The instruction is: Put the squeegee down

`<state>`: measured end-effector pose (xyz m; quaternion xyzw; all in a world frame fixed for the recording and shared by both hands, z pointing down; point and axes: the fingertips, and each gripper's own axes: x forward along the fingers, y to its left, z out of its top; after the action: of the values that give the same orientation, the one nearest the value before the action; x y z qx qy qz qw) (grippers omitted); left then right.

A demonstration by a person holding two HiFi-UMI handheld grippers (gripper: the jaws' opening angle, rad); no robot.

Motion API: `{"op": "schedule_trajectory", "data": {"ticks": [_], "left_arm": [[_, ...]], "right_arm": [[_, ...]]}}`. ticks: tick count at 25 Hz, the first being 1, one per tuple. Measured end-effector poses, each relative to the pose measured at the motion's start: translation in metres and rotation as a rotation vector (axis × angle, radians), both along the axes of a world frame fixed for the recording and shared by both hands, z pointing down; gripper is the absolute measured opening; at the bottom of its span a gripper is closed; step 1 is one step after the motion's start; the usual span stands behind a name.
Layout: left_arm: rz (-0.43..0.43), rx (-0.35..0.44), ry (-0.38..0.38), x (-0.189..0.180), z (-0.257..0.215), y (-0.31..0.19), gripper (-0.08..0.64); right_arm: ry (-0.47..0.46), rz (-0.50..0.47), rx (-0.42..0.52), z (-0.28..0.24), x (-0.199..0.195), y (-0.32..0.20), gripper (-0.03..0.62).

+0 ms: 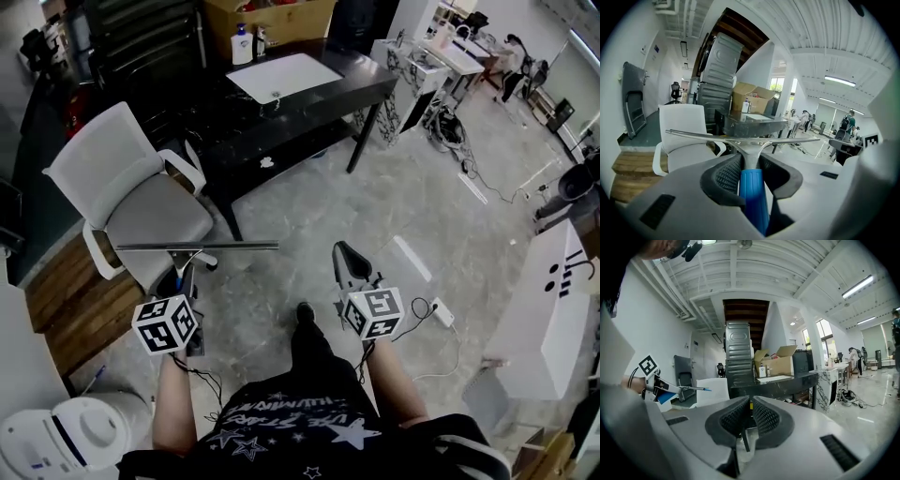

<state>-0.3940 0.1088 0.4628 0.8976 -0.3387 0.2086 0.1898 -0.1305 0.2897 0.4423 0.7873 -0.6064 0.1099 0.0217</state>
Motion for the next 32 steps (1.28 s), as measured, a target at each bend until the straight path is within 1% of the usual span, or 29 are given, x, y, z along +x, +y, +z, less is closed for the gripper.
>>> {"op": "schedule_trajectory", "data": {"ticks": [3, 9, 12, 14, 17, 20, 26, 32], "left_arm": [[-0.042, -0.003, -0.001, 0.048, -0.004, -0.032, 0.137], [-0.125, 0.006, -0.003, 0.139, -0.017, -0.094, 0.138], [-0.164, 0.018, -0.001, 0.178, -0.022, -0.122, 0.137], [-0.185, 0.026, -0.002, 0.198, -0.024, -0.136, 0.138], [-0.212, 0.036, 0.004, 0.221, -0.027, -0.155, 0.137], [-0.229, 0.040, 0.011, 0.236, -0.027, -0.167, 0.137], [-0.248, 0.045, 0.009, 0.249, -0.030, -0.188, 0.137], [-0.280, 0.032, 0.022, 0.264, -0.022, -0.227, 0.137]], "right_arm": [[0.001, -0.042, 0.003, -0.006, 0.056, -0.040, 0.054], [-0.014, -0.093, 0.009, -0.012, 0.164, -0.108, 0.054], [-0.017, -0.127, 0.011, -0.013, 0.207, -0.137, 0.054], [-0.022, -0.151, 0.012, -0.012, 0.227, -0.152, 0.054], [-0.025, -0.183, 0.017, -0.011, 0.248, -0.171, 0.054], [-0.031, -0.201, 0.022, -0.008, 0.262, -0.185, 0.054], [-0.033, -0.231, 0.010, -0.004, 0.274, -0.203, 0.054], [-0.025, -0.239, 0.009, -0.001, 0.292, -0.238, 0.054]]}}
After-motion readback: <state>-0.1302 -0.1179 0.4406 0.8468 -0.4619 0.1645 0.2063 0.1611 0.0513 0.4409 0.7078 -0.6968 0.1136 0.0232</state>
